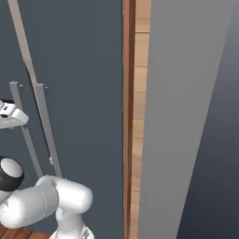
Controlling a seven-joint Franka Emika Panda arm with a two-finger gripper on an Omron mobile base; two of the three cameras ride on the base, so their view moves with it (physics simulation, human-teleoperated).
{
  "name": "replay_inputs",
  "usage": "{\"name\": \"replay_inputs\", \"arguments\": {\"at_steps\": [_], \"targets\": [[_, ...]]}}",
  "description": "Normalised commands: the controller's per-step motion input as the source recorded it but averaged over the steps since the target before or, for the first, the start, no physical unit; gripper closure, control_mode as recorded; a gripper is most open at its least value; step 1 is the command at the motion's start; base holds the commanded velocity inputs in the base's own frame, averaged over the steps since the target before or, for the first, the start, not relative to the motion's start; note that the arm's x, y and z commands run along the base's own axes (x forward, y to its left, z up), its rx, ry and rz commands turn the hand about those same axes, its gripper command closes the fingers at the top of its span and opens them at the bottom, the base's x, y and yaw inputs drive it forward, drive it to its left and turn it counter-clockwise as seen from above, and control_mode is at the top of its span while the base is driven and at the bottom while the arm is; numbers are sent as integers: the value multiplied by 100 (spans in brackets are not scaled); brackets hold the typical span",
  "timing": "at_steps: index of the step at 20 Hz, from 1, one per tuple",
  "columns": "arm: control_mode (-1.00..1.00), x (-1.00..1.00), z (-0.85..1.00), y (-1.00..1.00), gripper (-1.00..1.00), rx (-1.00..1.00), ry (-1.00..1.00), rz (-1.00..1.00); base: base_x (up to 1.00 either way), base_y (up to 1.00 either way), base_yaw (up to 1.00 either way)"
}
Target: Open the freezer door, pick up the ice cube tray from the freezer, and place it on the dining counter.
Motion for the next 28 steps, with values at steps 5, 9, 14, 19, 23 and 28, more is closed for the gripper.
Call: {"name": "replay_inputs", "arguments": {"at_steps": [5,9,14,19,23,28], "targets": [[-100,3,-38,-19,-100,1,-27,5,0,0,0],[-100,1,-38,-43,-100,6,-39,14,0,0,0],[-100,59,-8,-27,-100,11,-18,10,0,0,0],[-100,86,-5,-15,-100,13,-6,8,0,0,0],[-100,80,-22,-17,100,10,-8,7,0,0,0],[-100,43,-27,-28,100,3,-1,0,0,0,0]]}}
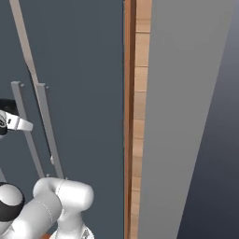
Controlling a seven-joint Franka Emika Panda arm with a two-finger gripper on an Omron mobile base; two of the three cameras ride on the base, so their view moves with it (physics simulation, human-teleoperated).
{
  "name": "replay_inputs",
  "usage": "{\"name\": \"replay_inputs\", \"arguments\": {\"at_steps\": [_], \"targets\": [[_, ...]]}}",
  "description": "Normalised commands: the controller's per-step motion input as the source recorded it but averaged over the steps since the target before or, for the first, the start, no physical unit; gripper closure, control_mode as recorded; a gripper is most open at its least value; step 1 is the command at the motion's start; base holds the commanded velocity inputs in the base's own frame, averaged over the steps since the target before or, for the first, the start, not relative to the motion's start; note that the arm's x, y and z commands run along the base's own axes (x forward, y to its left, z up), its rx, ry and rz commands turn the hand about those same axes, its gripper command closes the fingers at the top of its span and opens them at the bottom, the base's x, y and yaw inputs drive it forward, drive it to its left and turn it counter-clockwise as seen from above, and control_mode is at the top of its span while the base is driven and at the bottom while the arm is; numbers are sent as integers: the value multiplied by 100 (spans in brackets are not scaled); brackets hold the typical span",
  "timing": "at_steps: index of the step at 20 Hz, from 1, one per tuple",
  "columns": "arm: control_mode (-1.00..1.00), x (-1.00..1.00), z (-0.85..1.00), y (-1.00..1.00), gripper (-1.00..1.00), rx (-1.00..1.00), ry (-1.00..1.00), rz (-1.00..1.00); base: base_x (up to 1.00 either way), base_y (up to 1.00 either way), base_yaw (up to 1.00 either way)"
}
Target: Open the freezer door, pick up the ice cube tray from the freezer, and place it on the dining counter.
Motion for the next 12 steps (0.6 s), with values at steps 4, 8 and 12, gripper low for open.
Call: {"name": "replay_inputs", "arguments": {"at_steps": [4,8,12], "targets": [[-100,-15,-12,1,100,4,0,6,0,0,0],[-100,-83,-3,31,100,11,0,23,0,0,0],[-100,-100,0,63,100,7,0,28,0,0,0]]}}
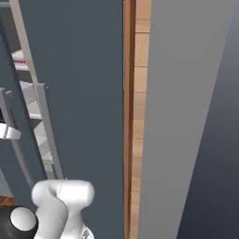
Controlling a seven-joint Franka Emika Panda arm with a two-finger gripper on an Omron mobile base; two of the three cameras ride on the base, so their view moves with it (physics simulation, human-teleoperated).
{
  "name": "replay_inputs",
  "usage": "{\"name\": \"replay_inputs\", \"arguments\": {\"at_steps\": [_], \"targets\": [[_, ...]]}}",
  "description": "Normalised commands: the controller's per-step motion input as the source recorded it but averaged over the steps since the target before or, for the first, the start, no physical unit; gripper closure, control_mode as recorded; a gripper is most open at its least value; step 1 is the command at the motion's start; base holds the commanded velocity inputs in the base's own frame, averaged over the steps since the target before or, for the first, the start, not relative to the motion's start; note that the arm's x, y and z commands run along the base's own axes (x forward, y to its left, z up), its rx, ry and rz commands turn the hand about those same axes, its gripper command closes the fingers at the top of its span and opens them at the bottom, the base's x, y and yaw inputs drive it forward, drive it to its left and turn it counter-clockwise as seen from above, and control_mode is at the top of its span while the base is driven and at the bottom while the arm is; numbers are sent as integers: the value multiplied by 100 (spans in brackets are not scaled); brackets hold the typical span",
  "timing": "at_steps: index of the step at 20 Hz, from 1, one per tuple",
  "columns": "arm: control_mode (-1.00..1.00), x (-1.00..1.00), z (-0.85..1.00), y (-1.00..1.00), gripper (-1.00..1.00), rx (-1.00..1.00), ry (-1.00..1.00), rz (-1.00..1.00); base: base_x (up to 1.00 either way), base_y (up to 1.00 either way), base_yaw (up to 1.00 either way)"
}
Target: Open the freezer door, pick up the ice cube tray from the freezer, and place it on the dining counter.
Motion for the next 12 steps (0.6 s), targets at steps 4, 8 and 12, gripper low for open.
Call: {"name": "replay_inputs", "arguments": {"at_steps": [4,8,12], "targets": [[-100,-100,0,90,100,2,0,33,0,0,0],[-100,-100,0,100,100,0,0,35,0,0,0],[-100,-100,0,100,100,0,0,35,0,0,0]]}}
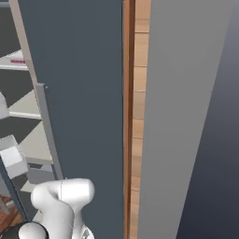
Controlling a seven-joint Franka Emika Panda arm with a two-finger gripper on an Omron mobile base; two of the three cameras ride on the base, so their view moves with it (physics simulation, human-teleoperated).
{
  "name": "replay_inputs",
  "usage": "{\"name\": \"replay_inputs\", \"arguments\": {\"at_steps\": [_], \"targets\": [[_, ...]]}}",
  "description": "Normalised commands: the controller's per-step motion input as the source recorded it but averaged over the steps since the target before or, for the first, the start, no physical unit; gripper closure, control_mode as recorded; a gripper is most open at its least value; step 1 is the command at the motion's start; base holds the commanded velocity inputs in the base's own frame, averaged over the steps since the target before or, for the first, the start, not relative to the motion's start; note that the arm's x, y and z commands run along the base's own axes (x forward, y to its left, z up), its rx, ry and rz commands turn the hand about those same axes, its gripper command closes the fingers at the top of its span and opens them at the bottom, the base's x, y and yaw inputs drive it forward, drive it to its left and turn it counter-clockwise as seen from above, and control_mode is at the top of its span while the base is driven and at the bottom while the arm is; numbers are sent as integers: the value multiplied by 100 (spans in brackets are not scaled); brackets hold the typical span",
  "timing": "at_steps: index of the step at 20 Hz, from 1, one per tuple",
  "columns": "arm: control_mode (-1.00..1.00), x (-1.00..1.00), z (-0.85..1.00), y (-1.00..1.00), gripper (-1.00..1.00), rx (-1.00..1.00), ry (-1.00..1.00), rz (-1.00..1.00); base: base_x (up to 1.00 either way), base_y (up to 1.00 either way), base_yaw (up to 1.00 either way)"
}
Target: Open the freezer door, pick up the ice cube tray from the freezer, and place it on the dining counter.
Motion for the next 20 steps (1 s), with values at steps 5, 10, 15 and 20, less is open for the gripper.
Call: {"name": "replay_inputs", "arguments": {"at_steps": [5,10,15,20], "targets": [[-100,-100,0,100,-100,0,0,34,0,0,0],[-100,-100,6,40,-100,3,-4,23,0,0,0],[-100,-86,27,-67,-100,7,-8,8,0,0,0],[-100,-22,83,-100,-100,20,1,1,0,0,0]]}}
